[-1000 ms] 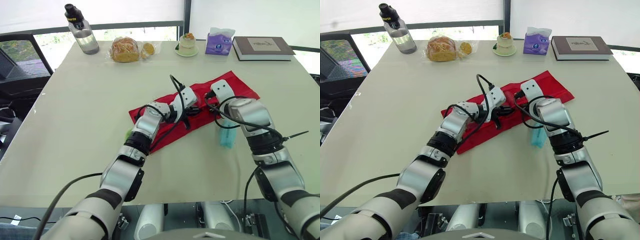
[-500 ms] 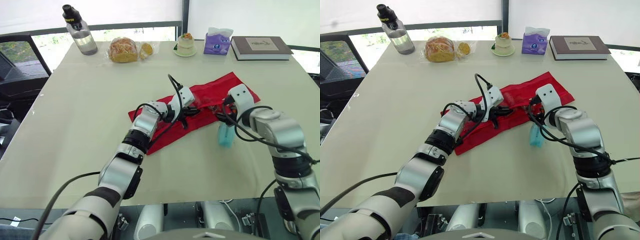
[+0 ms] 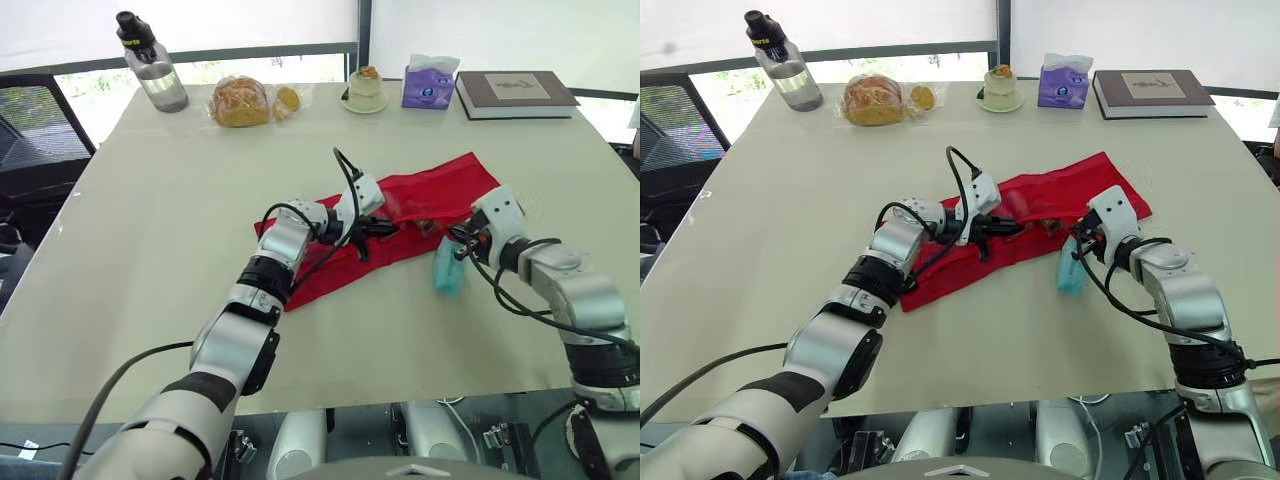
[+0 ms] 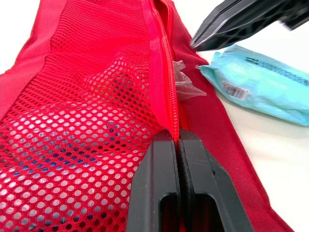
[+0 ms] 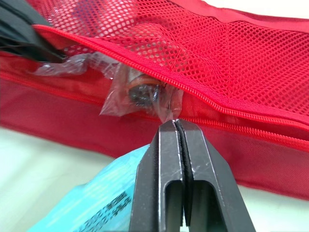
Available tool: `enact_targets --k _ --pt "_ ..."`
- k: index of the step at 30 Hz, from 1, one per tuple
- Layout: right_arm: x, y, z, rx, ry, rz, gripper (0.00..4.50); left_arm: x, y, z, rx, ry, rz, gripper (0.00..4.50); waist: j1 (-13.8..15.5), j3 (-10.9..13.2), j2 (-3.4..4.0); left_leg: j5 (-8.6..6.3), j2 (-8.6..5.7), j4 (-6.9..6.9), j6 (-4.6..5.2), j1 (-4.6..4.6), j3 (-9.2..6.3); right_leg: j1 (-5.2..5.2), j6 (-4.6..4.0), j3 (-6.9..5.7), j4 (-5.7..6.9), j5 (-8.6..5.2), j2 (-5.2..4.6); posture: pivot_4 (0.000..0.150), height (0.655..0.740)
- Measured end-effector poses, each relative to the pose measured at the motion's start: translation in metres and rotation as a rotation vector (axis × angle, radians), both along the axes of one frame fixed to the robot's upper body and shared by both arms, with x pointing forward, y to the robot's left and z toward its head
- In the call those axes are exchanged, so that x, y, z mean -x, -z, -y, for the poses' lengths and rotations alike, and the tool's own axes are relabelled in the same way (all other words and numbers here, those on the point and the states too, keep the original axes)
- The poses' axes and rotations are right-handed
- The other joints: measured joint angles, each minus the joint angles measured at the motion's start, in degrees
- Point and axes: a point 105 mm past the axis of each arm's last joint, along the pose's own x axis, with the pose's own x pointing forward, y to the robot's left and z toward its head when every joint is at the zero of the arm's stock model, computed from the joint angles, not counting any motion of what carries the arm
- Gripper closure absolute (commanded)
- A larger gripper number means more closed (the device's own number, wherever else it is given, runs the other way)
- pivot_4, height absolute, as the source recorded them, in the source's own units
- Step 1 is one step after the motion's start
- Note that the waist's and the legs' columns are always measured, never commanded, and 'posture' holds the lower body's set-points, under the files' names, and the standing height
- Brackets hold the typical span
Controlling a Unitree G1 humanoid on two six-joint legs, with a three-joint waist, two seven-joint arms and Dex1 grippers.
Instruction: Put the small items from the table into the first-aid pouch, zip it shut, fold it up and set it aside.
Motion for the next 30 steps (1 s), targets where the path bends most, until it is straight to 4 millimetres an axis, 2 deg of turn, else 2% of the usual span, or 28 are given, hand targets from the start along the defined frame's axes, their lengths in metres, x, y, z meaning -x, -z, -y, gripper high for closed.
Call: enact_targets --k 11,25,30 --pt "-0.005 0.007 -0.024 -0.016 -0.070 -0.011 4.48 0.000 0.000 0.000 0.000 -0.003 0.002 4.50 0.0 0.0 0.00 0.00 0.00 0.00 0.00 0.01 -0.02 0.00 0.00 -0.01 0.02 0.00 0.00 0.150 0.7400" --pt "-0.034 0.011 -0.055 -0.066 -0.062 0.070 4.48 0.007 0.005 0.004 -0.023 0.025 0.024 4.50 0.0 0.0 0.00 0.00 0.00 0.01 0.00 0.01 0.00 0.00 0.00 0.00 0.03 0.00 0.00 0.150 0.7400" --pt "-0.038 0.013 -0.058 -0.072 -0.053 0.092 4.48 0.008 0.004 0.005 -0.026 0.032 0.029 4.50 0.0 0.0 0.00 0.00 0.00 0.00 0.00 0.00 0.01 0.00 0.00 0.00 0.01 0.00 0.00 0.150 0.7400"
